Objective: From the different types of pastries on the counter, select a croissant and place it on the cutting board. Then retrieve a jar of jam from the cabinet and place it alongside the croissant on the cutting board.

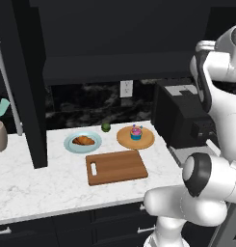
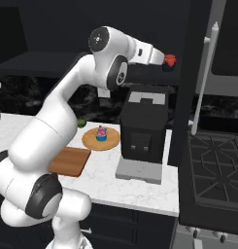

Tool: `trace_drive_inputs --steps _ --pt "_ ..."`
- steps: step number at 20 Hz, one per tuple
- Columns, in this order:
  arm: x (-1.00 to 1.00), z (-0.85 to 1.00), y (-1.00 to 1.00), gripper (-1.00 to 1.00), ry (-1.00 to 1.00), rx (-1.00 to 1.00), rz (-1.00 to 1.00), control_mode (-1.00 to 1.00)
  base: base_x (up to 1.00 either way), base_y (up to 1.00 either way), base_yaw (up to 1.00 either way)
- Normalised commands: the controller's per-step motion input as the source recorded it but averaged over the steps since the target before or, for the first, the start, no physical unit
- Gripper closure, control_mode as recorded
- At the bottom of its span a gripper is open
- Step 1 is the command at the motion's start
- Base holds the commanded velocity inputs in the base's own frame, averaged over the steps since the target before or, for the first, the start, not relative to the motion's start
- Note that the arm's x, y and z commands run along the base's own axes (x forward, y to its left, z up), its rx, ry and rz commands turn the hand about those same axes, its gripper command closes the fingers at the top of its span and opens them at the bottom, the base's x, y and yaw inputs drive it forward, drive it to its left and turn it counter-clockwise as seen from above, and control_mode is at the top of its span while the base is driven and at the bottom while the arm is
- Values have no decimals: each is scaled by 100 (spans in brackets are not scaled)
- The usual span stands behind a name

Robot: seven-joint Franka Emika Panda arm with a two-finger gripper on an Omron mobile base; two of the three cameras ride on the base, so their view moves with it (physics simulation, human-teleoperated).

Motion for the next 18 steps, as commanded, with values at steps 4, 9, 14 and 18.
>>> trace_drive_inputs --steps 4,9,14,18 --pt "-25 5 0 -100 17 -2 -1 -100 0 0 0" --pt "-25 0 0 -100 15 0 -2 -100 0 0 0" --pt "-3 -7 0 -100 1 -3 -1 -100 0 0 0" --pt "0 -14 -2 -100 0 0 -1 -100 0 0 0"
